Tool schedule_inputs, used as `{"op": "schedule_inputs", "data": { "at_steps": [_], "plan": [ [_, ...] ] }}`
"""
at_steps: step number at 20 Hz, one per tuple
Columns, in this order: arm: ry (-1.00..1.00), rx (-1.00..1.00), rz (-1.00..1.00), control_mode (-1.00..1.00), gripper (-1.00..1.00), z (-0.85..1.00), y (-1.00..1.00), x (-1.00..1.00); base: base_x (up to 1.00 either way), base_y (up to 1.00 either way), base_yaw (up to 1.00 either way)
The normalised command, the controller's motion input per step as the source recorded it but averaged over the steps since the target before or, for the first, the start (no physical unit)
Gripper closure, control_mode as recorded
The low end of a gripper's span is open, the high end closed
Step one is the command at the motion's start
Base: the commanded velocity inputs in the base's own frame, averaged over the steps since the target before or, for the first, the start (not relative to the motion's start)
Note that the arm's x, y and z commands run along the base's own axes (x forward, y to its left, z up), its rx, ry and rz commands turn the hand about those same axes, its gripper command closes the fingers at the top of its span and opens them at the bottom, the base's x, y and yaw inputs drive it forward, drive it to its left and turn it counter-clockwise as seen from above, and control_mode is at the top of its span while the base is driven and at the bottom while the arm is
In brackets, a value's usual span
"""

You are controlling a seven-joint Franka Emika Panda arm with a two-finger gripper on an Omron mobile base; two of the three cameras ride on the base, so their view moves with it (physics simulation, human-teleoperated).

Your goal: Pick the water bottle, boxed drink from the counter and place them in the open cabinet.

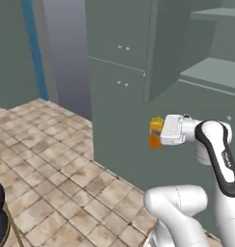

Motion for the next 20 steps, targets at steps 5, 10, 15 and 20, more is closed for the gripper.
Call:
{"op": "schedule_inputs", "data": {
  "at_steps": [5, 10, 15, 20],
  "plan": [
    [0.00, 0.00, 0.00, 1.00, 1.00, 0.00, 0.00, 0.00, 0.55, -0.18, -0.24],
    [0.00, 0.00, 0.00, 1.00, 1.00, 0.00, 0.00, 0.00, 0.47, -0.15, -0.31],
    [0.00, 0.00, 0.00, 1.00, 1.00, 0.00, 0.00, 0.00, 0.47, -0.19, -0.27],
    [0.00, 0.00, 0.00, 1.00, 1.00, 0.00, 0.00, 0.00, 0.51, -0.07, -0.32]
  ]
}}
